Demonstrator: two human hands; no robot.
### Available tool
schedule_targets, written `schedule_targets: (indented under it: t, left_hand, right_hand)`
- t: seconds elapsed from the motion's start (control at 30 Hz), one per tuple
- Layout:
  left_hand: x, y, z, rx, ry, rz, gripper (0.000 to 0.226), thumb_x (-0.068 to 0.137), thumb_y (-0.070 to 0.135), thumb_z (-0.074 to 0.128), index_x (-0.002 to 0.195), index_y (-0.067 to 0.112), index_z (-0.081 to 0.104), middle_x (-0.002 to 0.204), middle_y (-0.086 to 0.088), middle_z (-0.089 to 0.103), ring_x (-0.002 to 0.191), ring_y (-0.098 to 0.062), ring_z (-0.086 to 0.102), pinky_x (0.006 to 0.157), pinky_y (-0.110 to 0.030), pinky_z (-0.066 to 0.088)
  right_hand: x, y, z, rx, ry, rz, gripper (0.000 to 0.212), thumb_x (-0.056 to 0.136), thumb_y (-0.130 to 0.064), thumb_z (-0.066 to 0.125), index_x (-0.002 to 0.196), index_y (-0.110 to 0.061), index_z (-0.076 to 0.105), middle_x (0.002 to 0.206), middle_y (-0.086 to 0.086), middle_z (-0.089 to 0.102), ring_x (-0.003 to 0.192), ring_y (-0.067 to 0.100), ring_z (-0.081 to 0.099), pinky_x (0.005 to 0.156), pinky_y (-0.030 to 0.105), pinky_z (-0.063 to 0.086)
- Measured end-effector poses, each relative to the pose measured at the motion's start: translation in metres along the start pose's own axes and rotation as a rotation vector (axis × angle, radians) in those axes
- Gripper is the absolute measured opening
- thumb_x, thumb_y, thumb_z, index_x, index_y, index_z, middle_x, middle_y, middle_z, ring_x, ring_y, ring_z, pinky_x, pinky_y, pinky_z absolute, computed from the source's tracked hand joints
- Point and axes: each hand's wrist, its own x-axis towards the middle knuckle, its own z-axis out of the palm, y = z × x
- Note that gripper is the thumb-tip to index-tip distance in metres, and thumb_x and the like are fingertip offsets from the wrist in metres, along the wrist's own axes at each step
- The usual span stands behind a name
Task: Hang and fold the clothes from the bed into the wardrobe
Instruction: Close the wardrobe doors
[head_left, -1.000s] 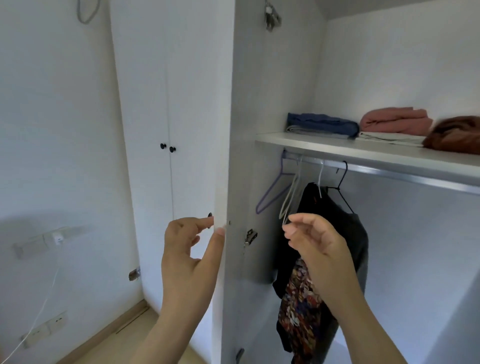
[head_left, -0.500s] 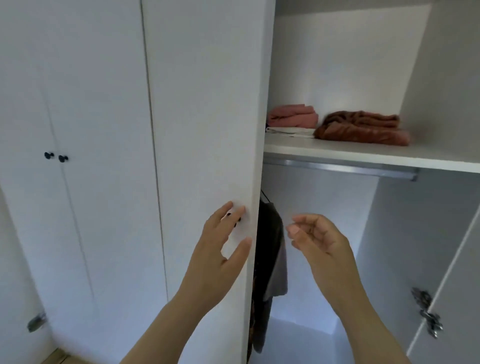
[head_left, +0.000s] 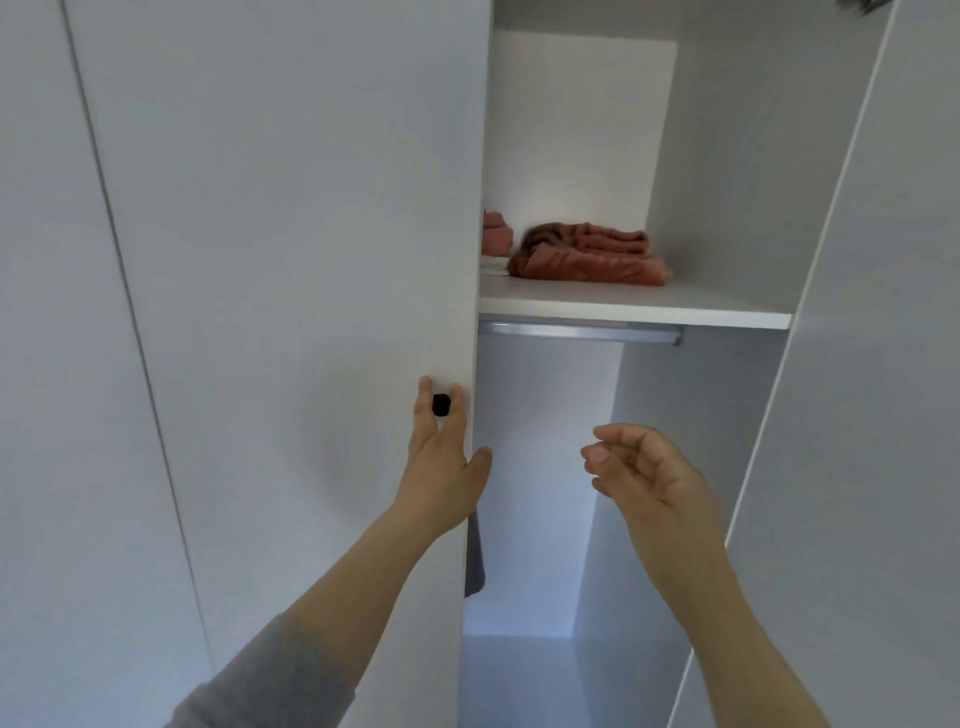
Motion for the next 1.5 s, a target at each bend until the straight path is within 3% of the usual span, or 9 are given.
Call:
schedule_targets:
  t: [0.57, 0.7, 0.83, 0.93, 1.0, 1.07, 1.13, 1.27, 1.5]
  left_hand:
    - [0.047, -0.022, -0.003, 0.039, -0.156, 0.012, 0.074, 0.098, 0.029, 0.052, 0.155, 0.023, 0.004, 0.154, 0.008, -0.036, 0.15, -0.017, -0.006, 0.113, -0.024, 0.012]
    - [0.049, -0.023, -0.007, 0.049, -0.208, 0.011, 0.067, 0.099, 0.029, 0.052, 0.154, 0.02, 0.016, 0.154, 0.006, -0.036, 0.149, -0.017, -0.012, 0.117, -0.028, 0.011]
    - [0.035, -0.005, -0.012, -0.091, -0.136, -0.013, 0.056, 0.098, 0.028, 0.053, 0.15, 0.021, 0.033, 0.161, 0.005, -0.018, 0.146, -0.017, 0.02, 0.103, -0.019, 0.025]
    - [0.012, 0.021, -0.011, -0.137, -0.115, 0.034, 0.054, 0.096, 0.033, 0.056, 0.146, 0.025, 0.038, 0.162, 0.005, -0.003, 0.127, -0.019, 0.045, 0.097, -0.021, 0.033]
    - [-0.009, 0.04, -0.007, -0.199, -0.085, 0.105, 0.05, 0.095, 0.033, 0.057, 0.142, 0.029, 0.042, 0.161, 0.006, 0.008, 0.133, -0.016, 0.04, 0.101, -0.023, 0.034]
    - [-0.03, 0.061, -0.001, -0.342, -0.088, 0.156, 0.039, 0.094, 0.03, 0.059, 0.131, 0.035, 0.051, 0.151, 0.009, 0.034, 0.133, -0.009, 0.04, 0.101, -0.02, 0.039]
    - [-0.049, 0.085, 0.004, -0.5, -0.147, 0.173, 0.026, 0.092, 0.029, 0.061, 0.115, 0.042, 0.057, 0.131, 0.018, 0.051, 0.119, 0.002, 0.051, 0.085, -0.006, 0.043]
    - [-0.076, 0.126, 0.017, -0.684, -0.236, 0.219, 0.023, 0.091, 0.02, 0.063, 0.111, 0.031, 0.063, 0.114, 0.017, 0.062, 0.101, 0.01, 0.058, 0.078, -0.005, 0.046]
    - [-0.111, 0.186, 0.048, -0.88, -0.416, 0.275, 0.021, 0.09, 0.005, 0.062, 0.105, 0.019, 0.067, 0.105, 0.009, 0.068, 0.091, 0.002, 0.065, 0.073, -0.007, 0.047]
  right_hand:
    - [-0.01, -0.009, -0.008, -0.066, 0.105, 0.013, 0.017, 0.09, -0.019, 0.066, 0.093, -0.035, 0.068, 0.087, -0.003, 0.07, 0.087, 0.016, 0.066, 0.09, 0.045, 0.054]
    - [-0.014, -0.016, -0.016, -0.087, 0.137, 0.018, 0.015, 0.09, -0.016, 0.065, 0.095, -0.03, 0.067, 0.092, 0.004, 0.07, 0.089, 0.019, 0.066, 0.09, 0.046, 0.053]
    - [-0.024, -0.025, -0.023, -0.098, 0.166, 0.014, 0.015, 0.09, -0.018, 0.065, 0.093, -0.032, 0.067, 0.091, 0.002, 0.071, 0.09, 0.021, 0.067, 0.085, 0.038, 0.053]
    - [-0.031, -0.034, -0.032, -0.107, 0.199, 0.009, 0.013, 0.091, -0.016, 0.065, 0.097, -0.027, 0.067, 0.091, 0.004, 0.071, 0.091, 0.026, 0.066, 0.089, 0.045, 0.053]
    - [-0.036, -0.039, -0.041, -0.112, 0.236, -0.001, 0.012, 0.09, -0.017, 0.065, 0.097, -0.027, 0.067, 0.091, 0.005, 0.071, 0.093, 0.029, 0.065, 0.089, 0.048, 0.053]
    - [-0.043, -0.044, -0.053, -0.113, 0.273, -0.014, 0.011, 0.09, -0.018, 0.065, 0.097, -0.027, 0.068, 0.091, 0.005, 0.071, 0.091, 0.03, 0.065, 0.084, 0.043, 0.055]
    - [-0.053, -0.049, -0.066, -0.132, 0.309, -0.024, 0.011, 0.091, -0.019, 0.065, 0.099, -0.027, 0.068, 0.092, 0.002, 0.071, 0.089, 0.025, 0.067, 0.079, 0.036, 0.057]
    - [-0.08, -0.064, -0.099, -0.231, 0.417, -0.04, 0.014, 0.091, -0.019, 0.065, 0.098, -0.031, 0.068, 0.094, -0.003, 0.072, 0.095, 0.019, 0.067, 0.092, 0.047, 0.052]
    - [-0.13, -0.095, -0.155, -0.393, 0.628, -0.055, 0.015, 0.09, -0.018, 0.065, 0.097, -0.031, 0.067, 0.093, -0.009, 0.072, 0.092, 0.014, 0.069, 0.087, 0.031, 0.054]
